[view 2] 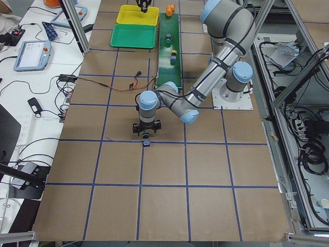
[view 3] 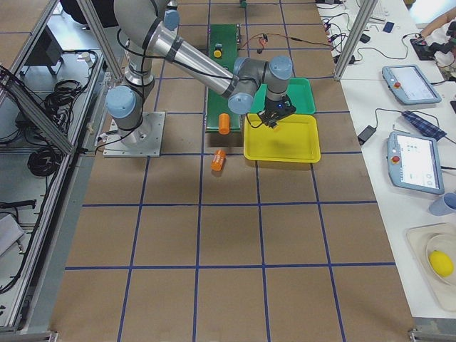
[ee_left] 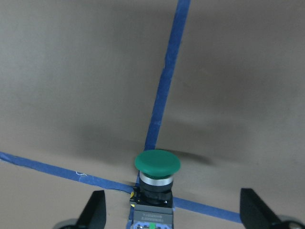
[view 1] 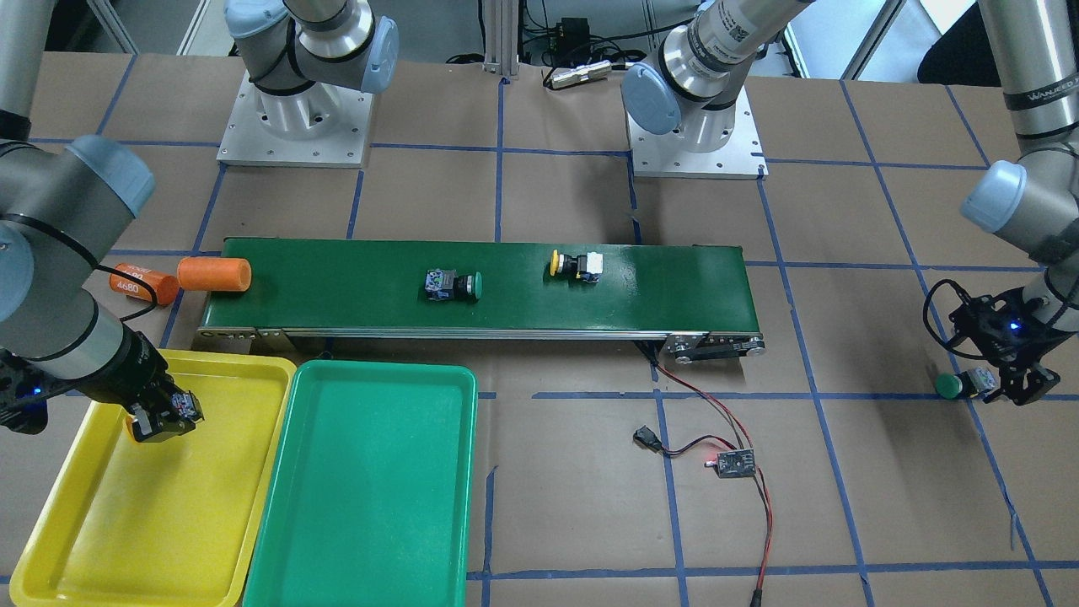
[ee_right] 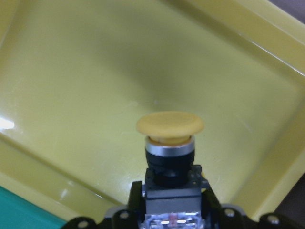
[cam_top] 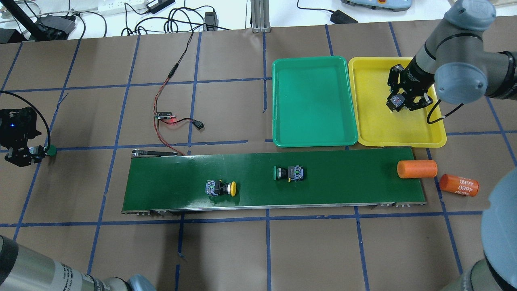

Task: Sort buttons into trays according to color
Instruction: 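Lift the yellow button into the yellow tray with the right gripper while left gripper withdraws, then return the right gripper to the belt while left gripper carries a green button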

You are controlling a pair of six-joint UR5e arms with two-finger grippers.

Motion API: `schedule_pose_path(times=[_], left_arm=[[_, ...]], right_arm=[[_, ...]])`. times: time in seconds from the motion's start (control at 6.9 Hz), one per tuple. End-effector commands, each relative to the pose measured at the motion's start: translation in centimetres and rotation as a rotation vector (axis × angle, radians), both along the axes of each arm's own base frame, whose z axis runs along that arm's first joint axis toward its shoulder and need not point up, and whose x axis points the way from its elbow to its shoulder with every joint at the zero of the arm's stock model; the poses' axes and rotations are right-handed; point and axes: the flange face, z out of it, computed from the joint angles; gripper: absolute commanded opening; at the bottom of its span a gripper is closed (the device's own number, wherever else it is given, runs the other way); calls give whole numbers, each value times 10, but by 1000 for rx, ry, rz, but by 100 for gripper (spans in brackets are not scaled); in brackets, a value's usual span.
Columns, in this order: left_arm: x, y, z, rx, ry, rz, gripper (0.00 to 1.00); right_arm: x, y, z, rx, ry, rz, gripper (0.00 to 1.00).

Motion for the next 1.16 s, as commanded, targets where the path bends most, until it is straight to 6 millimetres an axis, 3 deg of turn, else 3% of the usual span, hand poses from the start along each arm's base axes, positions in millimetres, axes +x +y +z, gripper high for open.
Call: schedule_pose_path(times=[0.0,0.14,0.29,0.43,0.58,0.72,0.87,1.01], left_arm=[[4,-8,-23,-5,47,-4,100],[8,-6,-27,0,53,-7,82],[7,-5,-29,-17,76,-38,68],[6,-6,-31,-21,83,-61,56],[4,-6,-30,-20,82,-87,27],[0,-4,-28,-7,88,-96,23],[-10,-1,-17,20,107,-104,22],[-20,-2,-2,51,143,-115,22]], right_arm=[[0,-2,-8,7,-8,-9,16],[-2,-7,-3,-42,13,-12,94],[-3,-8,-1,-50,19,-14,100],[-3,-6,1,-50,20,-14,100],[-1,-4,3,-47,12,-15,100],[1,4,16,-56,14,-17,100],[10,23,41,-22,3,-44,100],[30,48,66,1,-6,-78,100]])
